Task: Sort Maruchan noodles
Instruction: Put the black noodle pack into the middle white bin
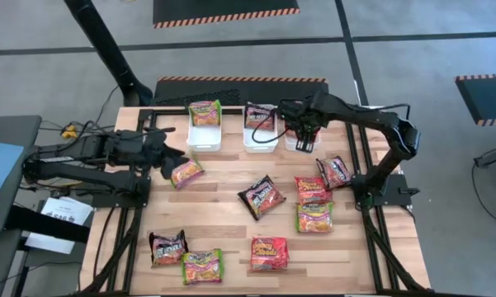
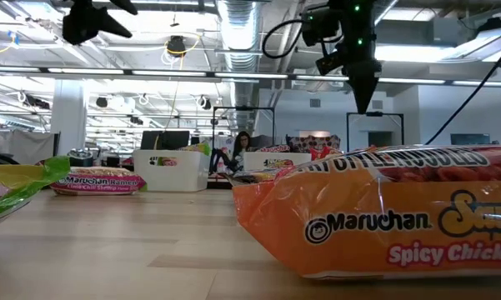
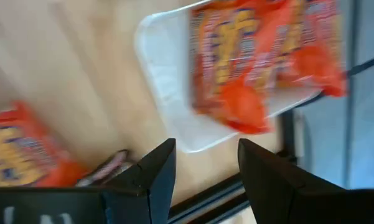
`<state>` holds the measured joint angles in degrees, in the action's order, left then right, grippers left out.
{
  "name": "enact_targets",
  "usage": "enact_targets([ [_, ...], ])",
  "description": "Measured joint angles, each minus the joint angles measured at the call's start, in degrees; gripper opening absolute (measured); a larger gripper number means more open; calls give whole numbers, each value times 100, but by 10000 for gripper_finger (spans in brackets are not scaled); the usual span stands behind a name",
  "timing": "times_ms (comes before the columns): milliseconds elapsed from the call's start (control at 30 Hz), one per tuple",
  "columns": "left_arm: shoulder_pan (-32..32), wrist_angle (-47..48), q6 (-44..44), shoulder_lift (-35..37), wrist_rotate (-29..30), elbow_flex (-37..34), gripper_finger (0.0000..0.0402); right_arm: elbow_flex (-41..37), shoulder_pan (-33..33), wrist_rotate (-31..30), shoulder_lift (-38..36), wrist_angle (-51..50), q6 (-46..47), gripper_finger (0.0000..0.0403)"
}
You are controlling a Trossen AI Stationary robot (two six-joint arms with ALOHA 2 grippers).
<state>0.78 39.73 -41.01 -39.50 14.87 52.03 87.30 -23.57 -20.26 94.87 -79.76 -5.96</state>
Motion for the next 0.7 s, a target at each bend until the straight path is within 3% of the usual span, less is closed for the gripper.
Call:
enact_targets([
  [367, -118, 1261, -313, -403, -2224, 0, 183, -1, 1087, 430, 0, -187, 1520, 196],
  [700, -839, 2085, -302, -860, -2626, 0, 183, -1, 2035, 809, 0, -105, 3052, 196],
])
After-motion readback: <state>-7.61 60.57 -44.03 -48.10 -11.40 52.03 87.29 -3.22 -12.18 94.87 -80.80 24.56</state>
